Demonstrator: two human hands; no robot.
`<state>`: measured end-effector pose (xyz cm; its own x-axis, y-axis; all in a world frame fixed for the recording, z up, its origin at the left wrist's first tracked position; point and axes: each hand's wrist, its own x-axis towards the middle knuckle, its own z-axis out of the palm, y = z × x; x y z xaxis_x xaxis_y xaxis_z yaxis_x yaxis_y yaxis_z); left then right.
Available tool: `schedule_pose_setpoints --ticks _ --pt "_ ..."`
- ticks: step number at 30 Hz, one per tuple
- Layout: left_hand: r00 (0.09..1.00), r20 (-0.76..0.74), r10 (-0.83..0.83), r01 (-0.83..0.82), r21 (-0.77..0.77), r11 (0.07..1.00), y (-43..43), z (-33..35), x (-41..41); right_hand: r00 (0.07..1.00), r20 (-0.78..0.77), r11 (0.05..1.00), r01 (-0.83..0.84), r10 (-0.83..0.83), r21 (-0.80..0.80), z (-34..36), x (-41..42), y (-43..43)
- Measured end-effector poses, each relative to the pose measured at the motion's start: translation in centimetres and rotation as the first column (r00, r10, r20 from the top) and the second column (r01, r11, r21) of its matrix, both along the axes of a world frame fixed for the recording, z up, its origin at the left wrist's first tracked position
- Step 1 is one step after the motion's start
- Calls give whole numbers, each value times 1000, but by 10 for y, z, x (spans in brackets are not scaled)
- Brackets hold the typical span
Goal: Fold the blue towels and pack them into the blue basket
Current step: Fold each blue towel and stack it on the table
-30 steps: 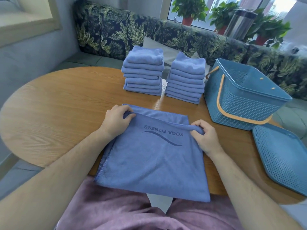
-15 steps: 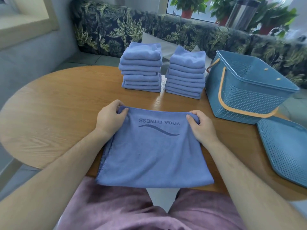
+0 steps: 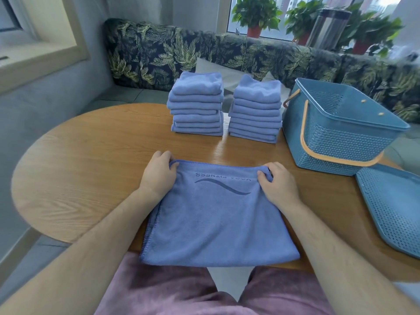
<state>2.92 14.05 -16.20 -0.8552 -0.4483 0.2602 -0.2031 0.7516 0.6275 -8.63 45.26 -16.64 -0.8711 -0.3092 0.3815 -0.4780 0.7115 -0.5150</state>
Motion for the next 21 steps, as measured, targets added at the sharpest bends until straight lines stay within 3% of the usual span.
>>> schedule_pose_setpoints --ticks 9,15,21 --pt "997 -78 18 -14 47 999 -4 -3 1 999 16 998 -46 46 -35 -4 -6 2" --pt "987 -125 101 -76 192 978 -4 0 1 1000 5 997 2 -2 -82 -2 -3 2" --pt "991 -101 83 -65 169 983 -5 -3 -1 992 91 995 85 -90 58 -5 -12 -2"
